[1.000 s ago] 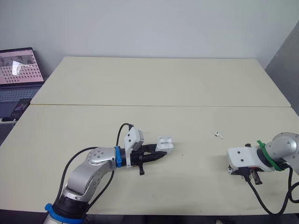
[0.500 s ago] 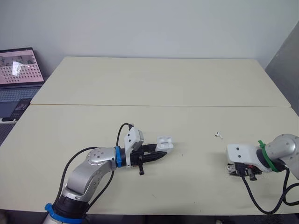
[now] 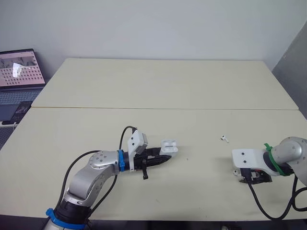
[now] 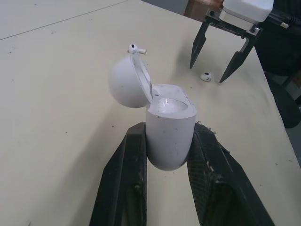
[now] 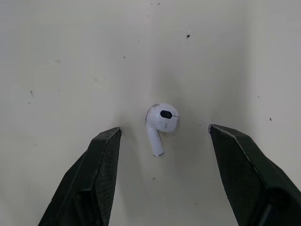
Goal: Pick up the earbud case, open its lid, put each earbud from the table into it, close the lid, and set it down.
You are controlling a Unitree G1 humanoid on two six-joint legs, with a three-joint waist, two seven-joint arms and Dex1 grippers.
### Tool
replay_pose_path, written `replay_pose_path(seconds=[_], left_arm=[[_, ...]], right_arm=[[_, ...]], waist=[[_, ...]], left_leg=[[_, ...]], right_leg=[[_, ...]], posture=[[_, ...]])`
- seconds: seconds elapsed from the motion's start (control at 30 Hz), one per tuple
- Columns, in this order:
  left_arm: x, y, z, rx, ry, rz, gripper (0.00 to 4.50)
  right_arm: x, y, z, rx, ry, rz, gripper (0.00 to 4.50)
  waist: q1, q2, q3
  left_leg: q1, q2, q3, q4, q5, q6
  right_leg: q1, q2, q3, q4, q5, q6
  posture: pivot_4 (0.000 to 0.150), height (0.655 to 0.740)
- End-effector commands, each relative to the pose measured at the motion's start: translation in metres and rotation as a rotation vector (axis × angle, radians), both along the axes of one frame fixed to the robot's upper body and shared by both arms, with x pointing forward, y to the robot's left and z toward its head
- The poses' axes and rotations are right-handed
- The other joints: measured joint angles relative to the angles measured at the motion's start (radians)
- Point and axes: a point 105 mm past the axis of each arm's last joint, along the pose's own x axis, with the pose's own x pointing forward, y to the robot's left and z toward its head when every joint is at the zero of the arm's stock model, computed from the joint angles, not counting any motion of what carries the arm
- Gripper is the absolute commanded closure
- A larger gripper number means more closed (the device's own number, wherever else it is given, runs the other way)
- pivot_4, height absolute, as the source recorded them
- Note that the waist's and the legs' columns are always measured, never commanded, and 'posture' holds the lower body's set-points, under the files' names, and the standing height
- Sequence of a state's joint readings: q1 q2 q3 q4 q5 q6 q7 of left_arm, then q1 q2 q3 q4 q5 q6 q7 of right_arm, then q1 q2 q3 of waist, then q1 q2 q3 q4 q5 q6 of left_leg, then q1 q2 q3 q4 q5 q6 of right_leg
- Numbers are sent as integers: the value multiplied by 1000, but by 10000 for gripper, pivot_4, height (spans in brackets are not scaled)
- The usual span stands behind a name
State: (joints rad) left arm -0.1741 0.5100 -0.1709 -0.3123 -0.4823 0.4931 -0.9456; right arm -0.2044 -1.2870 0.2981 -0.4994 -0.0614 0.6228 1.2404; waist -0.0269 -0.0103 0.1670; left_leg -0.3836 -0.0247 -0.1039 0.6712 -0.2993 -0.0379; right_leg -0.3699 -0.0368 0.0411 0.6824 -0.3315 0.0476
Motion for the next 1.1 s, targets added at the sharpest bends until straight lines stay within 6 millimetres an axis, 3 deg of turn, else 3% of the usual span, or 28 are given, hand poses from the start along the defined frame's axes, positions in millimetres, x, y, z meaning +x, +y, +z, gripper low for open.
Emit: replay_pose_path(seconds=[0.03, 0.17, 0.47, 0.57, 0.67, 0.73, 1.1], left_arm=[[-3, -5, 8, -15, -34, -23, 36978], [-4, -4, 6, -11, -30, -24, 36978], [-6, -4, 3, -4, -28, -20, 36978], [-6, -4, 3, -6, -26, -17, 36978], [-6, -4, 3, -8, -25, -15, 36978], [-6, -5, 3, -9, -25, -14, 36978], [-5, -5, 3, -10, -27, -15, 36978]], right_arm=[[1, 6, 3, -40, -21, 50, 14189], [-4, 16, 0, -33, 10, 78, 14189], [1, 17, 4, -59, 2, 74, 14189], [0, 16, 5, -69, 8, 69, 20201], [0, 15, 5, -75, 12, 66, 31443], [-1, 15, 6, -78, 13, 65, 36281], [3, 21, 12, -38, -24, 68, 36281]], waist=[[0, 0, 0], [0, 0, 0], [0, 0, 0], [0, 0, 0], [0, 0, 0], [0, 0, 0], [0, 0, 0]], left_leg=[[0, 0, 0, 0, 0, 0], [0, 0, 0, 0, 0, 0], [0, 0, 0, 0, 0, 0], [0, 0, 0, 1, 0, 0], [0, 0, 0, 1, 0, 0], [0, 0, 0, 1, 0, 0], [0, 0, 0, 1, 0, 0]], right_leg=[[0, 0, 0, 0, 0, 0], [0, 0, 0, 0, 0, 0], [0, 0, 0, 0, 0, 0], [0, 0, 0, 0, 0, 0], [0, 0, 0, 0, 0, 0], [0, 0, 0, 0, 0, 0], [0, 0, 0, 0, 0, 0]], posture=[[1500, 7400], [1500, 7400], [1500, 7400], [1500, 7400], [1500, 7400], [1500, 7400], [1500, 7400]])
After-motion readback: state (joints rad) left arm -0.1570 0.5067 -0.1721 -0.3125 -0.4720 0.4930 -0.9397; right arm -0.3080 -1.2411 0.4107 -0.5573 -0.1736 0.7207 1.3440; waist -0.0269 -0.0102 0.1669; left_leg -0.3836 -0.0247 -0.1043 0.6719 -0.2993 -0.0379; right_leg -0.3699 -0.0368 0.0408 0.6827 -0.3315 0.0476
